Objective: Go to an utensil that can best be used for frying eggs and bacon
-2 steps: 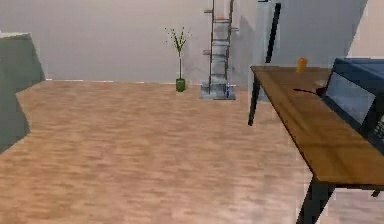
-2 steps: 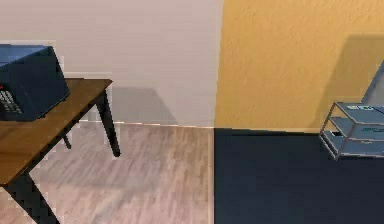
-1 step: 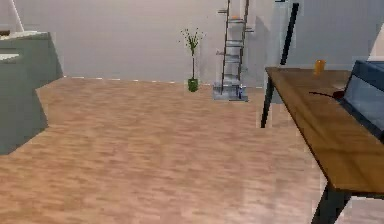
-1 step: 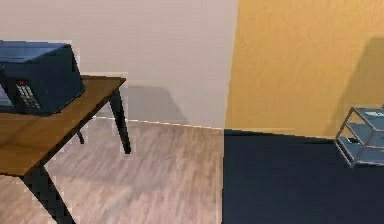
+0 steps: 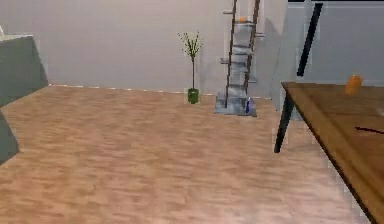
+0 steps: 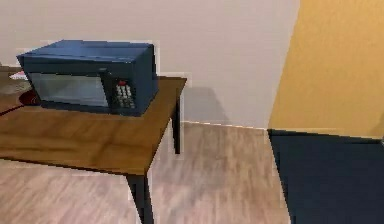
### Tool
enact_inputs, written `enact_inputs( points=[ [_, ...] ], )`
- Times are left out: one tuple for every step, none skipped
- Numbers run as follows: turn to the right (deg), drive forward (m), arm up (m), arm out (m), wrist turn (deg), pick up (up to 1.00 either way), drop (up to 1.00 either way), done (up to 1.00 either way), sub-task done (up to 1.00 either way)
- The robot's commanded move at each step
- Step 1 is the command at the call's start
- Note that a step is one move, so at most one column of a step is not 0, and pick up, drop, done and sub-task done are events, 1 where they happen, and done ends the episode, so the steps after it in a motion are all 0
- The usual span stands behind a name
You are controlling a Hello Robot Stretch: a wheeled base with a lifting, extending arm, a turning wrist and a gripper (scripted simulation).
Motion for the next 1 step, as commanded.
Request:
enact_inputs(
  points=[
    [6.0, 0.0, 0.0, 0.0, 0.0, 0.0, 0.0, 0.0, 0.0]
  ],
)
